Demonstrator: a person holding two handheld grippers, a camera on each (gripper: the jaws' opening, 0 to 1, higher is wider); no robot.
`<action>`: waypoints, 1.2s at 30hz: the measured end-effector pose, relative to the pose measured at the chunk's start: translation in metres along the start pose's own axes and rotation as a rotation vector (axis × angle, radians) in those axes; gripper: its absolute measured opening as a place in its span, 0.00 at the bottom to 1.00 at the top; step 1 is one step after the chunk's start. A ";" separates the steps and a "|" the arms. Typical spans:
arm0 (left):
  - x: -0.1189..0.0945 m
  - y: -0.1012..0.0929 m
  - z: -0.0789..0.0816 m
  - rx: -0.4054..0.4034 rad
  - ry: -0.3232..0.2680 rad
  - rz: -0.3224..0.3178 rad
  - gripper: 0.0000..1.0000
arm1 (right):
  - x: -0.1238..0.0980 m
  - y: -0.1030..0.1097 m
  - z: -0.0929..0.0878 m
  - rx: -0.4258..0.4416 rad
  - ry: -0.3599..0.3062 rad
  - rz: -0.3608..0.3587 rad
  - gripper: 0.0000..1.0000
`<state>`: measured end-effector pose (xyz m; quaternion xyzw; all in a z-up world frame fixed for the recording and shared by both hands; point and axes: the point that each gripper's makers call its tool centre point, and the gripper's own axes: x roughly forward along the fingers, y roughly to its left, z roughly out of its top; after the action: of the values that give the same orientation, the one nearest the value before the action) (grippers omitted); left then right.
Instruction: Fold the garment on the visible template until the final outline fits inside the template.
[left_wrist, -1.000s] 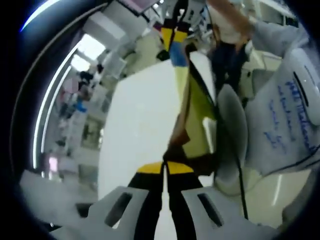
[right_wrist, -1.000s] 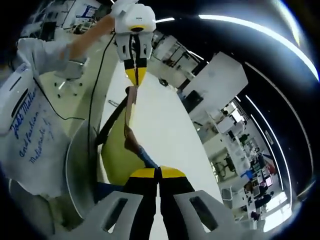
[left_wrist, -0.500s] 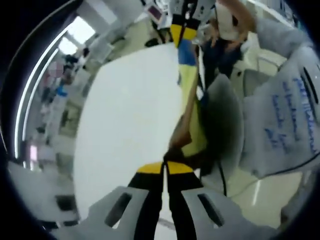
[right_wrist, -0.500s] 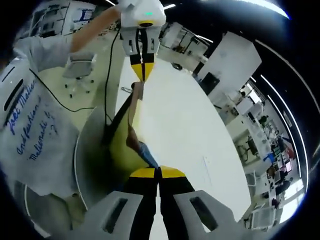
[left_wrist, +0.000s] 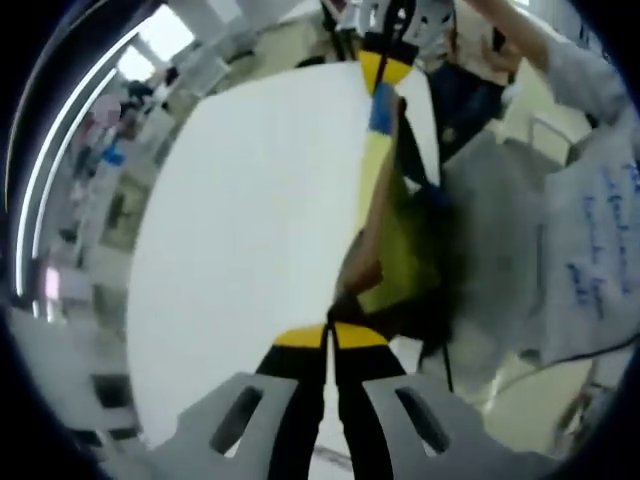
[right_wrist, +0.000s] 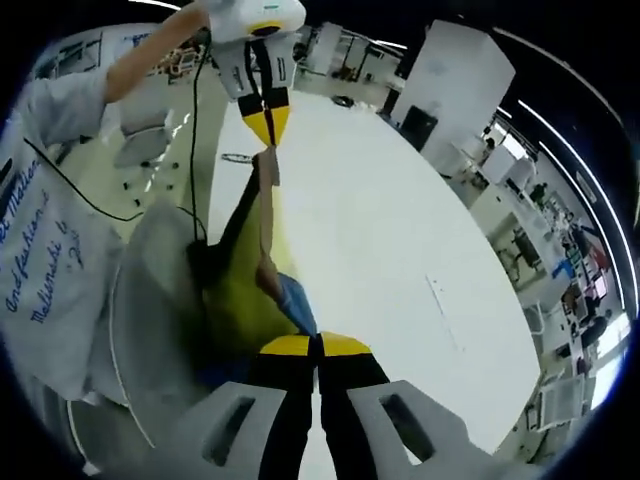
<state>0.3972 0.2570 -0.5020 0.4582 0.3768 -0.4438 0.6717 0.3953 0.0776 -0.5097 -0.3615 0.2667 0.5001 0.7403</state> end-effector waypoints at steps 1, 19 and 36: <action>0.007 0.004 -0.001 -0.005 0.000 -0.006 0.00 | 0.002 -0.001 0.000 0.002 0.000 0.002 0.01; 0.099 0.066 -0.020 -0.116 -0.061 -0.048 0.00 | 0.089 -0.073 -0.041 0.104 0.036 -0.010 0.01; 0.166 0.099 -0.040 -0.283 -0.114 0.010 0.00 | 0.158 -0.117 -0.061 0.136 0.078 -0.109 0.01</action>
<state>0.5395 0.2714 -0.6372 0.3350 0.3946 -0.4080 0.7520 0.5588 0.0871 -0.6345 -0.3437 0.3085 0.4255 0.7783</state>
